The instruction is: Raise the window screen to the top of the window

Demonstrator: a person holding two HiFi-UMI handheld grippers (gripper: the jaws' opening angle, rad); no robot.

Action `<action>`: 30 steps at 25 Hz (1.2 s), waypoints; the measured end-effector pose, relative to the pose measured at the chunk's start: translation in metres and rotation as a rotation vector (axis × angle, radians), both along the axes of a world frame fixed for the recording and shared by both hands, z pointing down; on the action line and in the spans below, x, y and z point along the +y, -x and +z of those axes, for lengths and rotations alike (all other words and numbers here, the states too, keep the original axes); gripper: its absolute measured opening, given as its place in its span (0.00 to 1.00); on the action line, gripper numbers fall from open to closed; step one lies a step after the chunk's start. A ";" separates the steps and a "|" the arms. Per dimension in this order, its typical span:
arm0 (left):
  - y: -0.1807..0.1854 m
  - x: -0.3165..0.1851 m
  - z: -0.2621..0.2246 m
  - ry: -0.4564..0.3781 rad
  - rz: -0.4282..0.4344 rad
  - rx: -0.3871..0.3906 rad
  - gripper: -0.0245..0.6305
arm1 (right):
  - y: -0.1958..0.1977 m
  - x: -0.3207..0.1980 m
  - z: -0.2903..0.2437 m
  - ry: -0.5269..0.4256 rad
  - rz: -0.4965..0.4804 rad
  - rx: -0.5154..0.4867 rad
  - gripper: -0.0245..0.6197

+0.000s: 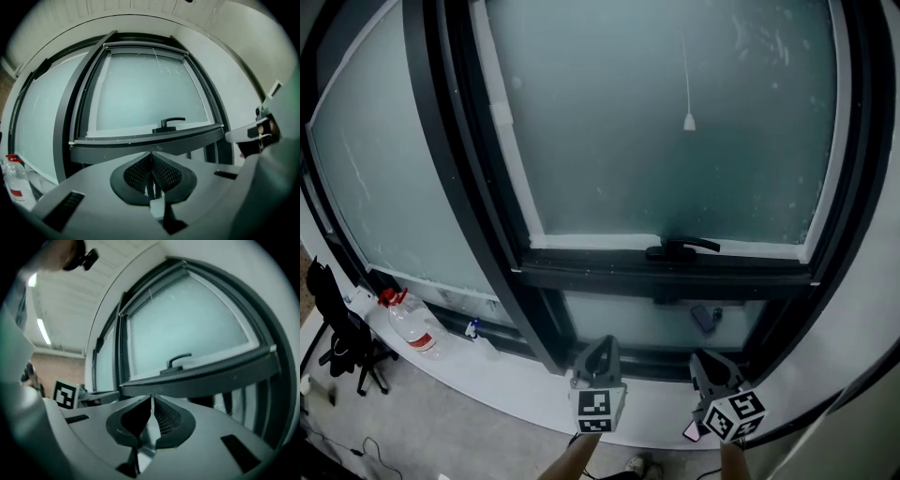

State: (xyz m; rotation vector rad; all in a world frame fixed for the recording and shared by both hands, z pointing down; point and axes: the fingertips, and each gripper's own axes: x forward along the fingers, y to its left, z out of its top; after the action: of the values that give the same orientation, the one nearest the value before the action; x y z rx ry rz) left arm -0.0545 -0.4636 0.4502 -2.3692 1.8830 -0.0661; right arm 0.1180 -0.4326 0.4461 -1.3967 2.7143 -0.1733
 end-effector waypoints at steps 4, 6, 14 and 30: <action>-0.008 0.024 0.000 0.000 0.032 -0.058 0.05 | -0.004 0.020 0.013 0.014 0.071 -0.030 0.05; -0.011 0.030 -0.001 -0.009 0.057 -0.077 0.05 | -0.006 0.023 0.011 -0.011 0.131 -0.004 0.05; -0.007 0.096 0.000 -0.021 0.165 -0.035 0.05 | 0.031 0.084 -0.007 -0.041 0.177 0.055 0.05; 0.032 0.244 -0.006 -0.034 0.209 0.033 0.05 | 0.094 0.253 -0.029 -0.088 0.151 0.202 0.05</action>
State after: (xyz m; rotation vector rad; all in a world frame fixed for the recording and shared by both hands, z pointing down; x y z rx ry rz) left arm -0.0861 -0.2195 0.4439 -2.5426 1.6246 0.0229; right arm 0.0238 -0.1795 0.4173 -1.6679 2.7154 0.1017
